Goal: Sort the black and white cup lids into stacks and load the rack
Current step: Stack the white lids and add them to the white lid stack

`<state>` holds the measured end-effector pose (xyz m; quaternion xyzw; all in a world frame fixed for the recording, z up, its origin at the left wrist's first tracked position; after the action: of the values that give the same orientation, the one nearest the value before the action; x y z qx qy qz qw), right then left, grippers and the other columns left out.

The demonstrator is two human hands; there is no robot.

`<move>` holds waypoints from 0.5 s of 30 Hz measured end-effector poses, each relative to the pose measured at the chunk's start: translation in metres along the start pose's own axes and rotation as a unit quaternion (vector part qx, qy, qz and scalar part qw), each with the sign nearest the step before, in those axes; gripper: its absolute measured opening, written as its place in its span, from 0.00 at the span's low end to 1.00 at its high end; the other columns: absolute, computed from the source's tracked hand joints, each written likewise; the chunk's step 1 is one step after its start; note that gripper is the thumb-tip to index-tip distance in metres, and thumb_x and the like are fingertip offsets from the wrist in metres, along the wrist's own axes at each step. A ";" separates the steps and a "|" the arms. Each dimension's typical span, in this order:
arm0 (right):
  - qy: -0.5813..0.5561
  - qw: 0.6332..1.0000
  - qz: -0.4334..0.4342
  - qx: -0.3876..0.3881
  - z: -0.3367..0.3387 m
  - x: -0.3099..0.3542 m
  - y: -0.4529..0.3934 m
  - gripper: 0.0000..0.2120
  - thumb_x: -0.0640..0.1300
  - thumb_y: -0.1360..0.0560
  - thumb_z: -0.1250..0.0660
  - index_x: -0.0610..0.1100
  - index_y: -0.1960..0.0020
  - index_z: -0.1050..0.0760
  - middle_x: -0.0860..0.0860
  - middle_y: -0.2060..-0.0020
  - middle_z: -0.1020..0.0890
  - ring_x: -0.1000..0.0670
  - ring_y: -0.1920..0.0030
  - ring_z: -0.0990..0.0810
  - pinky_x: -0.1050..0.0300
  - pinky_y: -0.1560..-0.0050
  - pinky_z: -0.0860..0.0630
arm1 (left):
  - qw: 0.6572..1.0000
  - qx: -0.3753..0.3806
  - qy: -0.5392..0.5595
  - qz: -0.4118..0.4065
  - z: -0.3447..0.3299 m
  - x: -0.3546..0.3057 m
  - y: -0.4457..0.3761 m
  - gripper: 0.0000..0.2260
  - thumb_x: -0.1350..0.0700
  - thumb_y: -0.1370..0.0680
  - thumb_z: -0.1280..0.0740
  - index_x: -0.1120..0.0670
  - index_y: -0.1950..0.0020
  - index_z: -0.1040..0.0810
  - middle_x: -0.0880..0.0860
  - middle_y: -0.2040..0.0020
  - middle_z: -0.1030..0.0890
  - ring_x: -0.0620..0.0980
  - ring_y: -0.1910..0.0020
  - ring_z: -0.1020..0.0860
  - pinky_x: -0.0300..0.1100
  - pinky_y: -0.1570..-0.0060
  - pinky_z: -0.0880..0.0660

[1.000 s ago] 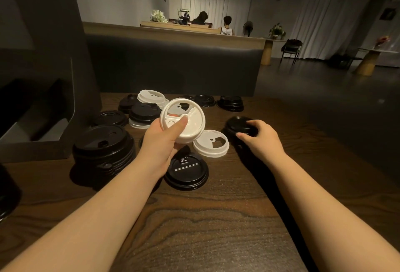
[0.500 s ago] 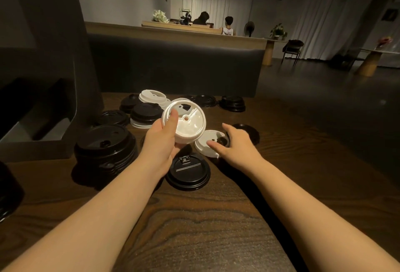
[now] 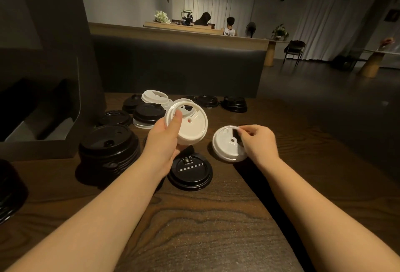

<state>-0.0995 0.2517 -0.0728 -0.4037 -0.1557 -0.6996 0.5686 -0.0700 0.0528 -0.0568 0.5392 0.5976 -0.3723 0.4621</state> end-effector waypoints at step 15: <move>-0.153 0.959 0.239 0.023 0.008 0.036 0.036 0.12 0.40 0.23 0.33 0.47 0.40 0.20 0.52 0.46 0.18 0.55 0.44 0.22 0.51 0.40 0.24 | 0.976 0.092 -0.198 -0.004 -0.016 0.003 0.020 0.20 0.39 0.19 0.50 0.45 0.42 0.23 0.45 0.48 0.20 0.44 0.45 0.24 0.41 0.44 0.29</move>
<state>-0.0644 0.2222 -0.0502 -0.5180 -0.1558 -0.4696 0.6978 -0.0526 0.0719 -0.0535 0.4925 0.4596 -0.5268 0.5183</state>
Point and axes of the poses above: each hand's wrist, its own y-axis away from the middle knuckle, its own z-axis out of the back of the hand, x = y × z, the point moved 1 cm from there along -y, towards the middle knuckle
